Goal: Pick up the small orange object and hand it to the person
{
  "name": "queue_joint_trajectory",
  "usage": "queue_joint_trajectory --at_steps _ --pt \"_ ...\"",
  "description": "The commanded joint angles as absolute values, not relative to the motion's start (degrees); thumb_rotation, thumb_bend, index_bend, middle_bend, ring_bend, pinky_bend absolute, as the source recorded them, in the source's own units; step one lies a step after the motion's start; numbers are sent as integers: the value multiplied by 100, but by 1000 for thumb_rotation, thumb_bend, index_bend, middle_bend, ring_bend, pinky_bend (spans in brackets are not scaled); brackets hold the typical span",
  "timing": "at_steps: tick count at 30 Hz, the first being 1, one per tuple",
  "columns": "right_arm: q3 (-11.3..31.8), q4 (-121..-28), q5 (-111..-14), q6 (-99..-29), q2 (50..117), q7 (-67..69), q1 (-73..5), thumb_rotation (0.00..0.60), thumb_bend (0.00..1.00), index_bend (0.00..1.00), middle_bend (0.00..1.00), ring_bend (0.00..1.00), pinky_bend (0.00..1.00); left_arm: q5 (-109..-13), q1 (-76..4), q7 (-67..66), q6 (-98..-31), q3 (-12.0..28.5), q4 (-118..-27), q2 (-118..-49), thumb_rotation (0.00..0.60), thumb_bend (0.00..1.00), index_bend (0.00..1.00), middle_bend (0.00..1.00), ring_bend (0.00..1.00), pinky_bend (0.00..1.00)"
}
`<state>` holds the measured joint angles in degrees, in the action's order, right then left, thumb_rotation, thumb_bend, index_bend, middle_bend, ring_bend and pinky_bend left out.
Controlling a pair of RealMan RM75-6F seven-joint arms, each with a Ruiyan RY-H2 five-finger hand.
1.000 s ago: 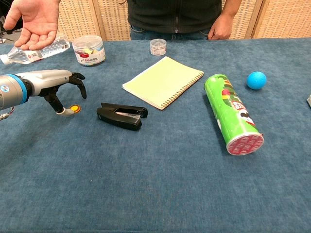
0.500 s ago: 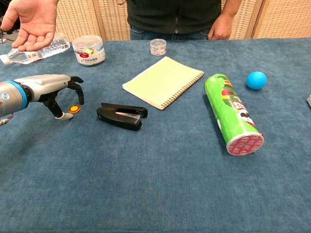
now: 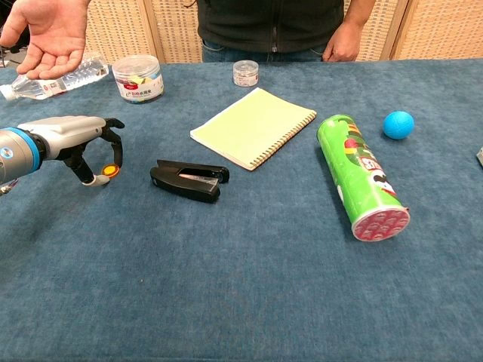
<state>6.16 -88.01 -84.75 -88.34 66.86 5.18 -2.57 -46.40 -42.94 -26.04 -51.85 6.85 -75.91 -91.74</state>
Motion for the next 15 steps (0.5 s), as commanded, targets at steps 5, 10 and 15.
queue_joint_trajectory --at_steps 5,10,15 --pt "603 -8819 -8499 -8837 6680 515 -256 600 0 0 0 0 0 -5252 -4172 -2395 -5358 568 -8013 -8901 600 398 578 0 0 0" --pt "593 -8840 -8517 -8846 6674 512 -251 600 0 0 0 0 0 -5937 -4077 -2121 -5504 446 -8486 -8637 600 397 579 0 0 0" --pt "600 -8841 -8508 -8853 6667 521 -248 600 0 0 0 0 0 -6810 -4044 -1783 -5574 285 -9170 -8221 600 391 585 0 0 0"
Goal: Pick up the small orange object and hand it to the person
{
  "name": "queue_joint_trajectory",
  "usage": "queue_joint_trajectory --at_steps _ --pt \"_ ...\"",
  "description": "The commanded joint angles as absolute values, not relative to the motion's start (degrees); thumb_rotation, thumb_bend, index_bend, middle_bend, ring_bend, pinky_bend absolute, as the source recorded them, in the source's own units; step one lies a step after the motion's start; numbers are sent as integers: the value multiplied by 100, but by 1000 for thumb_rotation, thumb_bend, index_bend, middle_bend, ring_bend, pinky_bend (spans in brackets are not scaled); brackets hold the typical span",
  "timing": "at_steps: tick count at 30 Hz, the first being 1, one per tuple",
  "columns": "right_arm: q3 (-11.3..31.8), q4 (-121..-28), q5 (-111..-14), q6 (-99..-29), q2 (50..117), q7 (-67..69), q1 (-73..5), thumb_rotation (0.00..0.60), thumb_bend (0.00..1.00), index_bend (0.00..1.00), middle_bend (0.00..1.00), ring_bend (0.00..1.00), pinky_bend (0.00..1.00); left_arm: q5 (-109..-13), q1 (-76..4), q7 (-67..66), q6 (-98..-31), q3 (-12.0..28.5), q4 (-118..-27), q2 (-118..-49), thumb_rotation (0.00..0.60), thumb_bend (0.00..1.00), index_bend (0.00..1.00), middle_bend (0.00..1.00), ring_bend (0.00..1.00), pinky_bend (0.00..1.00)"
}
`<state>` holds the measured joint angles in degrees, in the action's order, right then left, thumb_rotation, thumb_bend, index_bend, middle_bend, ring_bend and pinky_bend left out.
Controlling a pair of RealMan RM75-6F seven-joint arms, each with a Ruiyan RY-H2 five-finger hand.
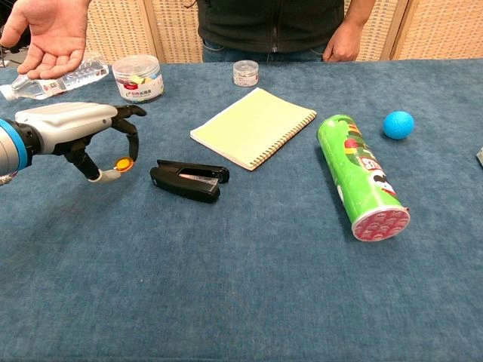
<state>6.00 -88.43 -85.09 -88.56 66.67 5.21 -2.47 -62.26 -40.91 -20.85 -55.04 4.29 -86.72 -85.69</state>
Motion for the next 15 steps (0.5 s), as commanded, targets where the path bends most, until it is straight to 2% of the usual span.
queue_joint_trajectory --at_steps 1,5,8,15 --pt "601 -8841 -8508 -8850 6669 519 -250 600 0 0 0 0 0 -6998 -4051 -1675 -5570 264 -9284 -8134 600 390 585 0 0 0" --pt "604 -8845 -8509 -8855 6673 508 -252 600 0 0 0 0 0 -7879 -4018 -1322 -5849 189 -9524 -7877 600 392 598 0 0 0" --pt "601 -8853 -8512 -8864 6670 510 -246 600 0 0 0 0 0 -8249 -3903 -1463 -6330 254 -9555 -7784 600 396 613 0 0 0" --pt "574 -8866 -8553 -8854 6678 478 -251 600 0 0 0 0 0 -7783 -3683 -1701 -6774 659 -9699 -7514 600 392 614 0 0 0"
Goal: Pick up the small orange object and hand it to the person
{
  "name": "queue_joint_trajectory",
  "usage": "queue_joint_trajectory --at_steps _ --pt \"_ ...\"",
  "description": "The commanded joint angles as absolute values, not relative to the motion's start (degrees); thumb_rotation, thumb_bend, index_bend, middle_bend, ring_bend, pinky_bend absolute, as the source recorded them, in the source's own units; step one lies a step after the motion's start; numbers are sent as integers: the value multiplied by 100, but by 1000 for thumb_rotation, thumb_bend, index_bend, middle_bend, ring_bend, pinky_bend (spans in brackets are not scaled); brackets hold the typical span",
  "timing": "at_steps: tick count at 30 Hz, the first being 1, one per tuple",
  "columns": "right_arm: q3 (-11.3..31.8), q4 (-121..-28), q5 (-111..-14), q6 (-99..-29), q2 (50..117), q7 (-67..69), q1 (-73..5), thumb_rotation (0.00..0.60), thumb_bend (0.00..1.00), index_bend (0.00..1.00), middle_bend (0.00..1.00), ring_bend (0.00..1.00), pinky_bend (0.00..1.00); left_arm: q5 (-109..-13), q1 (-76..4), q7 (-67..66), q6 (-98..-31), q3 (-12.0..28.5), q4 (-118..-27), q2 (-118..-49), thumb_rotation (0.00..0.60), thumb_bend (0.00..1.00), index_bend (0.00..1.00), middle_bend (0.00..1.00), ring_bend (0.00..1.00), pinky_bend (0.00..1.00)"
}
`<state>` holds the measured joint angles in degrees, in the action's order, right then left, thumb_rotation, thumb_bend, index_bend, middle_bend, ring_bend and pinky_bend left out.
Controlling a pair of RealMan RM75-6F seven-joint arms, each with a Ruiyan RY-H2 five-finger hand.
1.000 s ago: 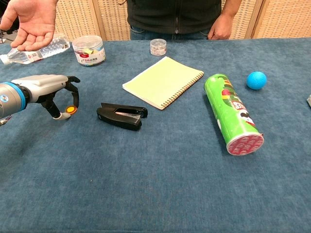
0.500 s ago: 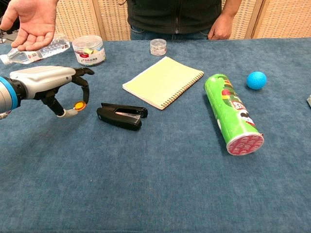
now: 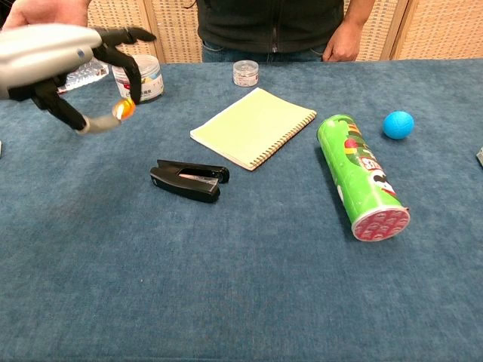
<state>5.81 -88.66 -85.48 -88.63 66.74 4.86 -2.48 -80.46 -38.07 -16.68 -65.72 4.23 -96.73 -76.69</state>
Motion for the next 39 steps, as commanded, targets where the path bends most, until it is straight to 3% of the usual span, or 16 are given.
queue_joint_trajectory --at_steps 1,10,17,25,30,35,39 --pt "574 -8867 -8553 -8855 6681 470 -252 600 0 0 0 0 0 -7697 -3647 -1697 -6836 725 -9684 -7469 600 392 615 0 0 0" --pt "556 -8847 -8551 -8813 6729 371 -272 600 0 0 0 0 0 -6984 -3342 -1070 -7104 1229 -9349 -7110 600 391 618 0 0 0" --pt "542 -8845 -8549 -8784 6756 321 -283 600 0 0 0 0 0 -6394 -3236 -828 -6882 1389 -8906 -7099 600 396 618 0 0 0" --pt "527 -8855 -8559 -8775 6781 251 -288 600 0 0 0 0 0 -6402 -3327 -468 -6589 1440 -8426 -7308 600 376 605 0 0 0" --pt "533 -8848 -8538 -8756 6778 272 -294 600 0 0 0 0 0 -6542 -3349 -248 -6623 1489 -8311 -7434 600 234 188 0 0 0" --pt "531 -8844 -8540 -8753 6776 274 -296 600 0 0 0 0 0 -6653 -3335 -88 -6666 1511 -8270 -7463 600 25 8 0 0 0" --pt "532 -8858 -8536 -8755 6760 316 -291 600 0 0 0 0 0 -6831 -3213 266 -6899 1581 -8333 -7378 600 0 0 0 0 0"
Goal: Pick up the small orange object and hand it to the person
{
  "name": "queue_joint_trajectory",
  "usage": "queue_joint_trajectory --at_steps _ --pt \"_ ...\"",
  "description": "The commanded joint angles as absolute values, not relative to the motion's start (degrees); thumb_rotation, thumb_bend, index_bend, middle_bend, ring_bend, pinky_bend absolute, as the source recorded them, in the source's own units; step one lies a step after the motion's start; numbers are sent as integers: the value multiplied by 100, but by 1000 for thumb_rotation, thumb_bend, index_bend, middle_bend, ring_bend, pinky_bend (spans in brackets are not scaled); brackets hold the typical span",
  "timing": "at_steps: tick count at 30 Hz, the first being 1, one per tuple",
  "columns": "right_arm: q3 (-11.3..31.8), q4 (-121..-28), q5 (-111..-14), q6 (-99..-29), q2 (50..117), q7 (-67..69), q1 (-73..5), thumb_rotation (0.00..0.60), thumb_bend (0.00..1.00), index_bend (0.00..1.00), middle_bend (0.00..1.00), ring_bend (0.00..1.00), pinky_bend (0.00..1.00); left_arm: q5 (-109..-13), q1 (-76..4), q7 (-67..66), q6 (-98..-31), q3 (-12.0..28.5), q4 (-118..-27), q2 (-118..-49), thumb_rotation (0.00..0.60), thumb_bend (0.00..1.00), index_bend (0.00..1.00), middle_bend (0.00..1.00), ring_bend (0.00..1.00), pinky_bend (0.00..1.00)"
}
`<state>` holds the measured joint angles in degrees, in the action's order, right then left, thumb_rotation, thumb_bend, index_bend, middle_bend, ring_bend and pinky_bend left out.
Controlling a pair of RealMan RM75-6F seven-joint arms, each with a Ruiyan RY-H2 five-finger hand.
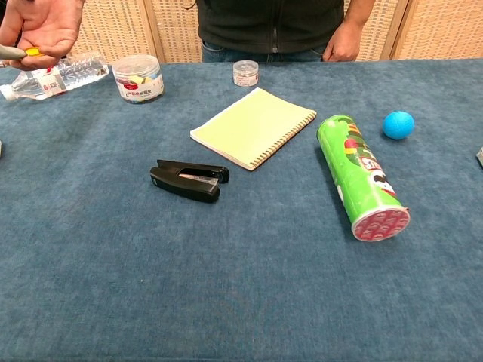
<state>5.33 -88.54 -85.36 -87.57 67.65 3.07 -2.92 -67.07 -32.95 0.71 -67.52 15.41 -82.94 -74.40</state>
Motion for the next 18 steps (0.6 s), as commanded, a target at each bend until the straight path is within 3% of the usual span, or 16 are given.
queue_joint_trajectory --at_steps 1,7,18 --pt "531 -8863 -8538 -8754 6756 325 -291 600 0 0 0 0 0 -6884 -3179 333 -6963 1591 -8352 -7343 600 0 0 0 0 0" --pt "516 -8891 -8576 -8769 6732 366 -286 600 0 0 0 0 0 -7280 -2671 772 -7530 1457 -8740 -6833 600 0 0 0 0 0" --pt "493 -8925 -8650 -8820 6705 407 -272 600 0 0 0 0 0 -7532 -1458 1508 -7993 595 -8725 -6416 600 0 0 0 0 0"
